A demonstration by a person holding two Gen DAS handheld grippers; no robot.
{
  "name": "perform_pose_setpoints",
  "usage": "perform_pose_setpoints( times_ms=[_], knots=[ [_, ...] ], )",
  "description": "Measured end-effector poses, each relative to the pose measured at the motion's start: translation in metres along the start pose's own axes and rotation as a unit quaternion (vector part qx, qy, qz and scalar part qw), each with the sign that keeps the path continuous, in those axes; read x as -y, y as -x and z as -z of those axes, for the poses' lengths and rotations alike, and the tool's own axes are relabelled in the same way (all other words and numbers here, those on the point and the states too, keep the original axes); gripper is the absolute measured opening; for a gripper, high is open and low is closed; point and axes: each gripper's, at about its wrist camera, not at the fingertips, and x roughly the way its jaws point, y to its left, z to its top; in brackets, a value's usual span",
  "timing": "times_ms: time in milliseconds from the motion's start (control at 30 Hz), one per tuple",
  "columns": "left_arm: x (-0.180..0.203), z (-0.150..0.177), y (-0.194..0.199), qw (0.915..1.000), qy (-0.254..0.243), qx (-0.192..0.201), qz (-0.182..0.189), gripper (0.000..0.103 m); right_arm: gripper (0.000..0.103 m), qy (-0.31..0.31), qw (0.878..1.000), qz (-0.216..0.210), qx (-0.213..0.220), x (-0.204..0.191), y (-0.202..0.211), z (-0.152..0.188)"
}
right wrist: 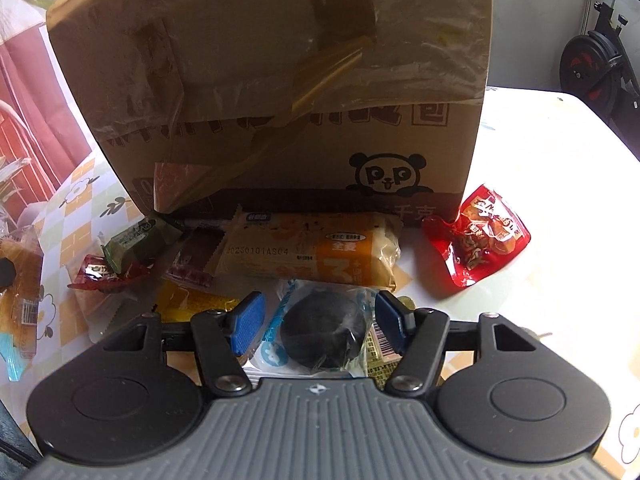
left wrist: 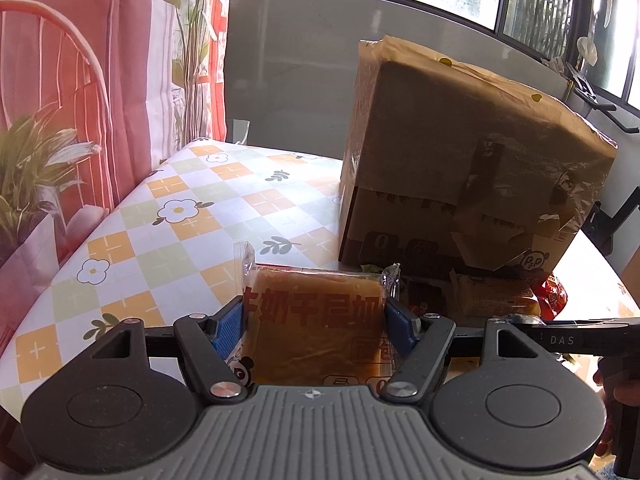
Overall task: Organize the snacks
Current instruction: 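Grasp the blue-wrapped round cookie packet with the right tool while the left tool holds the bread, then lift both packages over the box and open both tools to drop them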
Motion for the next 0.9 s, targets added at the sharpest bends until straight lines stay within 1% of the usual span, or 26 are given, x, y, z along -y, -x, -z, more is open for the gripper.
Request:
perform_pose_setpoints(
  times_ms=[67,133,200,267,400,567,733,900],
  knots=[
    [0.002,0.001,0.001,1.0000,-0.003,0.000,0.002,0.075,0.063,0.007,1.000,-0.003,-0.007,-0.001,-0.002,0.006],
    [0.004,0.002,0.001,1.0000,-0.006,-0.003,0.003,0.075,0.062,0.022,1.000,0.000,0.002,-0.003,0.000,0.011],
    [0.006,0.003,0.001,1.0000,-0.006,-0.006,0.003,0.075,0.055,0.035,0.999,0.000,0.010,-0.004,0.001,0.014],
    [0.005,0.002,0.003,1.0000,-0.006,-0.003,-0.002,0.075,0.052,0.034,0.999,-0.001,0.013,-0.002,0.003,0.014],
    [0.000,-0.003,0.010,0.9998,0.005,0.010,-0.014,0.075,0.051,0.007,0.999,-0.027,0.034,0.010,0.017,0.010],
    [0.003,-0.005,0.013,0.9998,0.000,0.011,-0.018,0.074,0.051,0.003,0.997,-0.037,0.065,0.014,0.035,0.007],
    [0.005,-0.023,0.024,0.9988,-0.006,0.043,-0.023,0.074,0.051,-0.001,0.996,-0.042,0.084,0.017,0.048,0.000],
    [0.014,-0.041,0.030,0.9970,-0.004,0.072,-0.027,0.074,0.051,0.010,0.990,-0.060,0.126,0.018,0.065,-0.008]
  ],
)
